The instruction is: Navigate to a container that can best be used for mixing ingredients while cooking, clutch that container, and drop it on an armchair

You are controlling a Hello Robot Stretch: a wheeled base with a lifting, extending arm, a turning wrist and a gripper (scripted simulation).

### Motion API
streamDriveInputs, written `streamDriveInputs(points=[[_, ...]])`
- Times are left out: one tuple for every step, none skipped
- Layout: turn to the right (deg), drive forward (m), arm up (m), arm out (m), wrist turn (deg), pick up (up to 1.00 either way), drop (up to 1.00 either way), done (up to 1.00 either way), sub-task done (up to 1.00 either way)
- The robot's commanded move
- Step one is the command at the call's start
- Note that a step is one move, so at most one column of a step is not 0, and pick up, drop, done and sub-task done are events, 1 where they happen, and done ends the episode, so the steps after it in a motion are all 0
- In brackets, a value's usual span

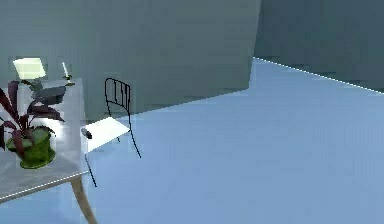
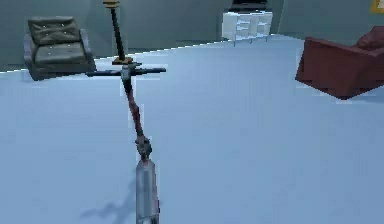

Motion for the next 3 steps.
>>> streamDriveInputs(points=[[0.0, 1.00, 0.00, 0.00, 0.0, 0.00, 0.00, 0.00, 0.00], [6.0, 0.00, 0.00, 0.00, 0.0, 0.00, 0.00, 0.00, 0.00], [0.0, 0.10, 0.00, 0.00, 0.0, 0.00, 0.00, 0.00, 0.00]])
